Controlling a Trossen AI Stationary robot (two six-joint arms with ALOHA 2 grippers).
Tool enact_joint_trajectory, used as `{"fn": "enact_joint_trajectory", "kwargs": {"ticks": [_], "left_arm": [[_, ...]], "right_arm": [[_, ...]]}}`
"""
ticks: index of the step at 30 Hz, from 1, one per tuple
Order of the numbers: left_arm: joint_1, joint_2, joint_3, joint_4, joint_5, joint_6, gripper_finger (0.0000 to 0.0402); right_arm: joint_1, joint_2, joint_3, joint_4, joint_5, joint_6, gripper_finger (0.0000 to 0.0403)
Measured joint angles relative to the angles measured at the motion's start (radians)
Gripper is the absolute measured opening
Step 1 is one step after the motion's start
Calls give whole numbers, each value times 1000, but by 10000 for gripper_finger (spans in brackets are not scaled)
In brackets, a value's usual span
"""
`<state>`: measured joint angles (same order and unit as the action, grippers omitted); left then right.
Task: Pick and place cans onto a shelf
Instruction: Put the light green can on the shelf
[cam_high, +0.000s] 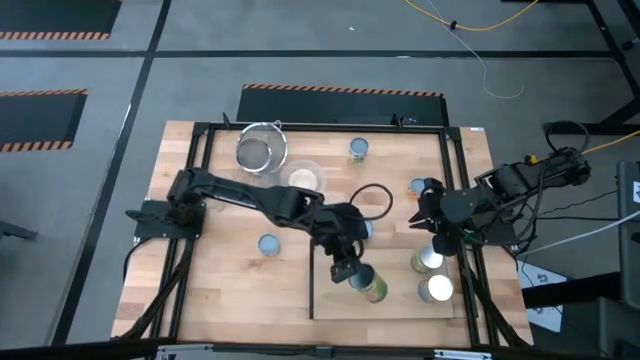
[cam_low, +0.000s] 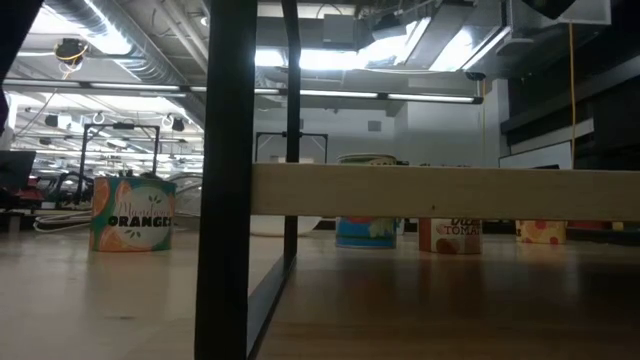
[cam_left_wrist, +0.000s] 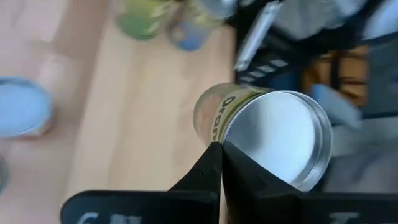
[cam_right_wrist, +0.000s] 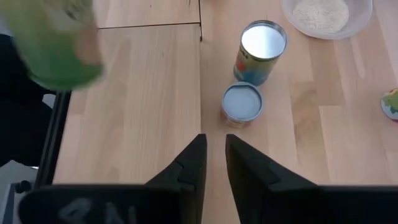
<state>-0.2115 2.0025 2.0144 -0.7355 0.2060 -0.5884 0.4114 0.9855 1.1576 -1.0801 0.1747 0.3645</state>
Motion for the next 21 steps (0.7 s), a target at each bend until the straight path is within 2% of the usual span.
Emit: {"fn": "enact_joint_trajectory", "kwargs": {"ticks": [13, 21], "left_arm": [[-9, 76, 0, -255, -207, 0, 0], [-27, 75, 0, -286, -267, -1, 0]], "right_arm": [[0, 3, -4, -2, 0, -1, 65], [0, 3, -4, -2, -1, -1, 65]]}}
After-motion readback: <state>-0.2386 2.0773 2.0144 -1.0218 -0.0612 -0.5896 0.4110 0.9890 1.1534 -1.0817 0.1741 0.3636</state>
